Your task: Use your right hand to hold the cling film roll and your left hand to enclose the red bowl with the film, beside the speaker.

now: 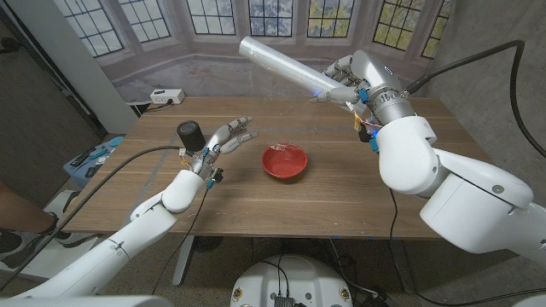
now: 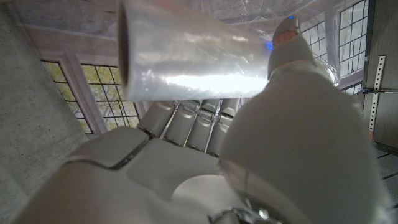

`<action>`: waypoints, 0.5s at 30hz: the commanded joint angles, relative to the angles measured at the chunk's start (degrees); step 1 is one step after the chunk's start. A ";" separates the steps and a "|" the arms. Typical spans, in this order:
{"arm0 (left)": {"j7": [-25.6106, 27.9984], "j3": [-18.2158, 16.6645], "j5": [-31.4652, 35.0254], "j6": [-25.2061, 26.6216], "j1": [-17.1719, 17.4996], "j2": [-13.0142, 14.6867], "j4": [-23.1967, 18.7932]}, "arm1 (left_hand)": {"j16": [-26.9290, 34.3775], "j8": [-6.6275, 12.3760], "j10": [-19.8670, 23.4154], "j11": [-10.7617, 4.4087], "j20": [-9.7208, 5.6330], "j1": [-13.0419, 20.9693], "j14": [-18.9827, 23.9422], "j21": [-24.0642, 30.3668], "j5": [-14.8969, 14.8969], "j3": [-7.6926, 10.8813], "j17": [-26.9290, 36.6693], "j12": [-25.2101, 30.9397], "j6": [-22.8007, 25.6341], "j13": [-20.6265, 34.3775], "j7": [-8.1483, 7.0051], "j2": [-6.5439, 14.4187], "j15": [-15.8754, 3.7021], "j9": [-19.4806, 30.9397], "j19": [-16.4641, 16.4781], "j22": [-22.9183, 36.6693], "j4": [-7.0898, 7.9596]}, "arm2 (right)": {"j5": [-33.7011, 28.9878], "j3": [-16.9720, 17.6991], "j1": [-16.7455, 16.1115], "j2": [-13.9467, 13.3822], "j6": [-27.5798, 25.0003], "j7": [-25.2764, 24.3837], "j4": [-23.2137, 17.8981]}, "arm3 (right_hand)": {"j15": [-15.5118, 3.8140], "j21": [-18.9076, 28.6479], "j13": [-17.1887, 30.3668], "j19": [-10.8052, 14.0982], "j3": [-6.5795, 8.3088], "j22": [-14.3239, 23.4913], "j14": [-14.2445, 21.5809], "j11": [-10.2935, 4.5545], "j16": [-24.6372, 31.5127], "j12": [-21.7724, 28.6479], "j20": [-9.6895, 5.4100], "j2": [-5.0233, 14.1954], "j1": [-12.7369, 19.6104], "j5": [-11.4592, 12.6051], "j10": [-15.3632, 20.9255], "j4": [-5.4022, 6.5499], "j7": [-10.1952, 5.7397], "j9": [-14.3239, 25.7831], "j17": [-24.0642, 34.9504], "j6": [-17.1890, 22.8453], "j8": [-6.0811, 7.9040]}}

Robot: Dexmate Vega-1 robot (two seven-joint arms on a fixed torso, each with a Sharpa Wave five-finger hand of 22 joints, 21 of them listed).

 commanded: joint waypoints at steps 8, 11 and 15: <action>0.92 1.22 1.43 0.07 -1.63 -2.17 2.05 | 6.07 3.44 28.75 -7.88 0.61 6.75 24.73 2.31 -0.72 -1.58 1.17 8.31 23.25 3.67 -2.34 4.78 -7.78 0.50 6.53 0.92 -0.15 | 5.84 -0.86 1.72 1.95 -1.33 -3.08 -0.53 | -4.87 0.67 0.28 0.61 -0.46 0.04 0.65 0.26 0.45 0.21 -2.50 13.20 13.06 0.44 0.04 0.09 -0.49 0.33 0.37 0.87 -0.14; 0.68 1.34 1.24 -0.04 -1.84 -2.22 2.19 | 6.92 3.93 31.11 -9.10 0.33 8.60 26.81 2.60 -0.78 -1.57 1.29 9.29 25.67 4.65 -2.51 5.05 -8.83 0.62 7.09 0.99 -0.56 | 6.77 -0.55 1.81 2.08 -1.32 -3.30 -0.40 | -4.86 0.77 0.27 0.56 -0.52 0.03 0.62 0.42 0.47 0.17 -2.47 13.21 13.13 0.44 0.03 0.10 -0.49 0.35 0.45 0.82 -0.25; 0.08 1.21 -0.23 -0.23 -1.84 -2.44 2.29 | 8.05 4.09 33.31 -9.79 0.05 10.20 28.07 2.88 -1.04 -2.00 2.09 10.49 27.00 5.75 -2.03 5.38 -10.06 0.73 7.58 1.06 -0.58 | 8.19 0.16 1.88 2.37 -1.06 -3.26 -0.08 | -4.88 0.94 0.25 0.61 -0.59 0.03 0.63 0.50 0.50 0.14 -2.47 13.24 13.18 0.45 0.11 0.13 -0.36 0.39 0.55 0.79 -0.36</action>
